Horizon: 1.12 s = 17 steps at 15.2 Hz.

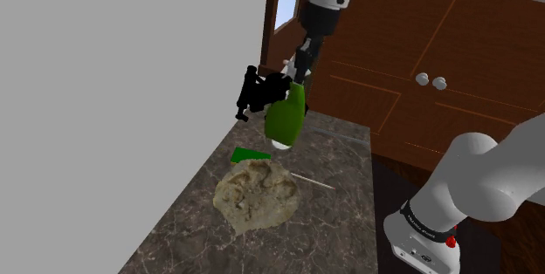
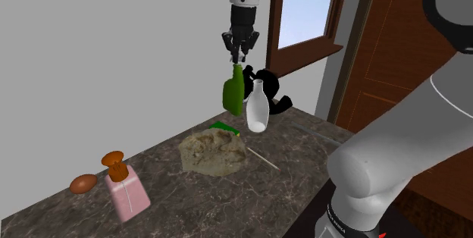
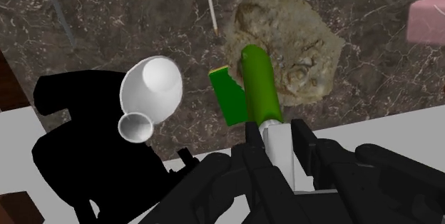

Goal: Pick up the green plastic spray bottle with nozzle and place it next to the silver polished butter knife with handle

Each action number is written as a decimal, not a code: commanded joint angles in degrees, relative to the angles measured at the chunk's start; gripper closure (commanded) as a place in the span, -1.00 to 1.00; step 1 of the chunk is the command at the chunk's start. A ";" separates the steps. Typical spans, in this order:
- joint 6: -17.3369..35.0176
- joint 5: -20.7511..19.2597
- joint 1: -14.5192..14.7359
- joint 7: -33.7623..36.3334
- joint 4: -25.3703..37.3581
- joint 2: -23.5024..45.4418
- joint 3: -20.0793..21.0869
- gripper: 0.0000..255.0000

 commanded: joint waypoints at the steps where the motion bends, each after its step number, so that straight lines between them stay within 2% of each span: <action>1: -2.04 0.02 -0.46 -1.90 -1.21 -3.12 -1.52 1.00; 9: -10.53 -1.97 -2.44 -9.31 -4.07 -13.80 -8.17 1.00; 17: -19.78 -6.13 -4.57 -17.08 -2.42 -20.99 -15.26 1.00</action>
